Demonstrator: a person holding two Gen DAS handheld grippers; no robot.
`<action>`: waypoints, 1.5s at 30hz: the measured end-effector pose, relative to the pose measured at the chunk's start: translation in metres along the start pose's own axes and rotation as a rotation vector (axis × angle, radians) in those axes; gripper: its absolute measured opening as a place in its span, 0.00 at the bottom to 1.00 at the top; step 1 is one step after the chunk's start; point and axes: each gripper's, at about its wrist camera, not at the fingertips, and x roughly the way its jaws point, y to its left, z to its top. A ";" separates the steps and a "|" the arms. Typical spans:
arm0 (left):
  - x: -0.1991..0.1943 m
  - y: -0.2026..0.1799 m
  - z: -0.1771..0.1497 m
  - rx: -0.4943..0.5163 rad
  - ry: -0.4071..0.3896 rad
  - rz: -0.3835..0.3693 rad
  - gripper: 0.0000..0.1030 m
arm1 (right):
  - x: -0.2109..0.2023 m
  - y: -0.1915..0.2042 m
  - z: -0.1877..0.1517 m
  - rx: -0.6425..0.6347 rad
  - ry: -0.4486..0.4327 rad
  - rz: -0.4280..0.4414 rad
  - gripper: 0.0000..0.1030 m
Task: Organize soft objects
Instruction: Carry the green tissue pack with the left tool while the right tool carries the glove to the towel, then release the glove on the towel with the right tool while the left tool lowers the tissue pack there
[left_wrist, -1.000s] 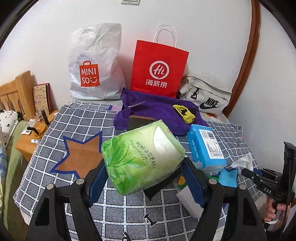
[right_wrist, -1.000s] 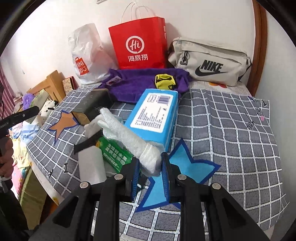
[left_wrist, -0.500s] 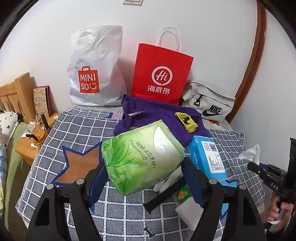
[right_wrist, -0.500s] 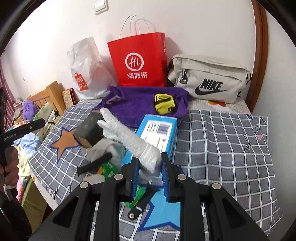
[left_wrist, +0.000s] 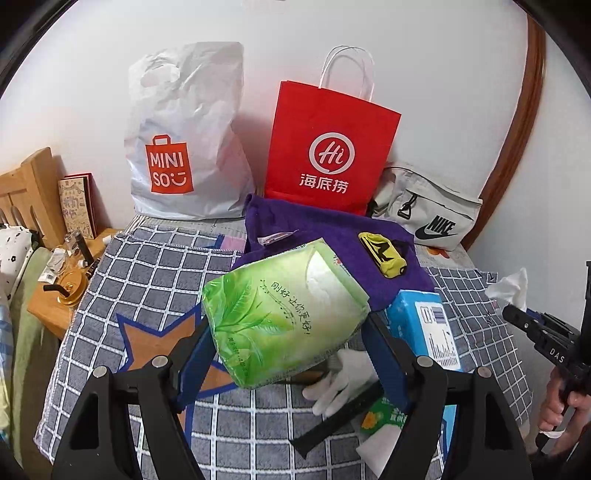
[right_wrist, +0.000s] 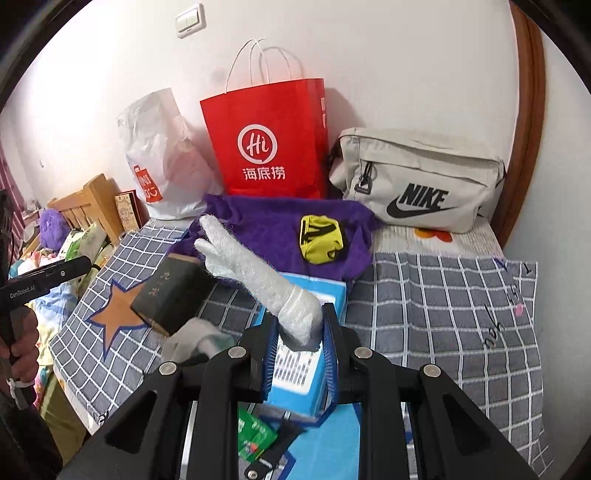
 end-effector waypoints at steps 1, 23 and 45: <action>0.004 0.001 0.003 -0.004 0.004 -0.001 0.74 | 0.002 0.000 0.003 -0.002 -0.001 0.000 0.22; 0.094 -0.002 0.059 -0.012 0.088 0.004 0.74 | 0.090 -0.032 0.076 0.026 0.016 0.013 0.22; 0.187 0.008 0.082 -0.035 0.204 0.014 0.75 | 0.195 -0.031 0.074 -0.026 0.231 0.094 0.22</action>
